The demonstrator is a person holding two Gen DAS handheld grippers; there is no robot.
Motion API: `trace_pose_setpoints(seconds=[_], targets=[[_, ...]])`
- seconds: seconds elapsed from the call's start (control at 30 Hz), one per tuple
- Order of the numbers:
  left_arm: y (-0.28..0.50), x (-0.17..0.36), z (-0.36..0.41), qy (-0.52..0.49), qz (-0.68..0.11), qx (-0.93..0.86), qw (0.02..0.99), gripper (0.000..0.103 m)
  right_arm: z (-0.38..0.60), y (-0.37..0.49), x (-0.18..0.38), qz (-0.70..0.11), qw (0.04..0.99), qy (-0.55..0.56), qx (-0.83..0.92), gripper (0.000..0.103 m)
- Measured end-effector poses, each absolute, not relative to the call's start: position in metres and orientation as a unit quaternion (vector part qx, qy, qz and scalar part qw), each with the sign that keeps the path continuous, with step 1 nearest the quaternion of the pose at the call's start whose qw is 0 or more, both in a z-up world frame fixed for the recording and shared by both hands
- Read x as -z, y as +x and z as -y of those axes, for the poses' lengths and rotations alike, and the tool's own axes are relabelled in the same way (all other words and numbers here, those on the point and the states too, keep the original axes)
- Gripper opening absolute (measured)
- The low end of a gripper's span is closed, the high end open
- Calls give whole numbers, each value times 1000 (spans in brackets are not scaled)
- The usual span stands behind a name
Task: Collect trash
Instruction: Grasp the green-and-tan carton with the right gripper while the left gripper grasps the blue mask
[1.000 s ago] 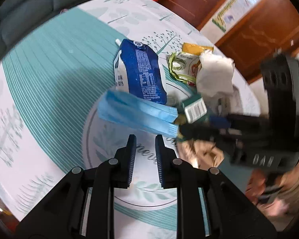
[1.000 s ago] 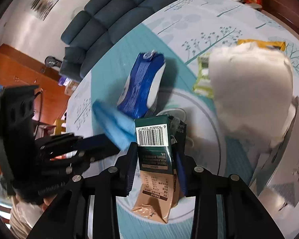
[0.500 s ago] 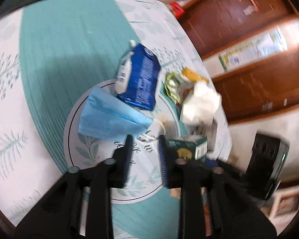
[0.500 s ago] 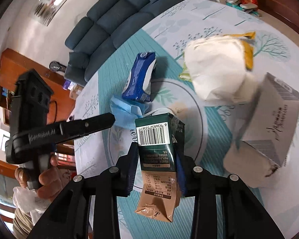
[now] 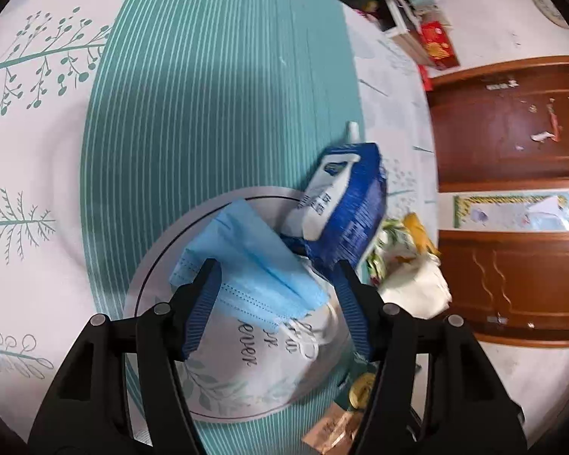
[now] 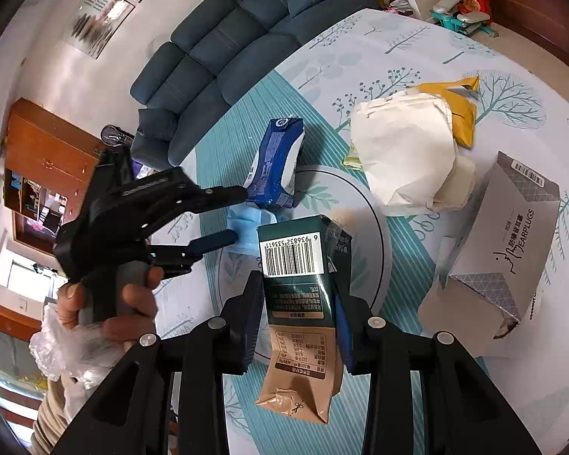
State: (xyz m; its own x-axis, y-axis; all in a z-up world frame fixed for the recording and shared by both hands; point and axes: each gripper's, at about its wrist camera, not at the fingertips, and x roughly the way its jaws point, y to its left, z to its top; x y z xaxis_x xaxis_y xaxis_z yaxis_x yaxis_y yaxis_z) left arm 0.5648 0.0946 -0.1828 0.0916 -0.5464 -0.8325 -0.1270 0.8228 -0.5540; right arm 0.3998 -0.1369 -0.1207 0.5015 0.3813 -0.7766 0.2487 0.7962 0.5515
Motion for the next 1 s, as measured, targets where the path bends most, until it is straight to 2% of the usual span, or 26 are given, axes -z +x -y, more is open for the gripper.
trace_pose_setpoints(seconds=[0.13, 0.2, 0.27, 0.6, 0.87, 0.93, 1.0], targets=[[569, 181, -84, -238, -663, 115, 700, 63, 146, 394, 119, -492, 806, 328, -39, 34], [570, 181, -80, -222, -670, 93, 702, 74, 151, 390, 119, -490, 804, 336, -37, 34], [570, 179, -80, -208, -674, 73, 705, 76, 155, 384, 120, -488, 802, 341, -34, 34], [562, 182, -85, -103, -708, 72, 694, 76, 176, 361, 125, -482, 799, 358, -30, 34], [554, 186, -75, -38, -690, 58, 720, 75, 185, 349, 129, -480, 795, 370, -31, 34], [548, 186, -69, -4, -682, 53, 730, 70, 188, 344, 130, -477, 794, 376, -31, 34], [543, 182, -64, 12, -670, 58, 740, 51, 190, 338, 130, -475, 793, 380, -31, 34]])
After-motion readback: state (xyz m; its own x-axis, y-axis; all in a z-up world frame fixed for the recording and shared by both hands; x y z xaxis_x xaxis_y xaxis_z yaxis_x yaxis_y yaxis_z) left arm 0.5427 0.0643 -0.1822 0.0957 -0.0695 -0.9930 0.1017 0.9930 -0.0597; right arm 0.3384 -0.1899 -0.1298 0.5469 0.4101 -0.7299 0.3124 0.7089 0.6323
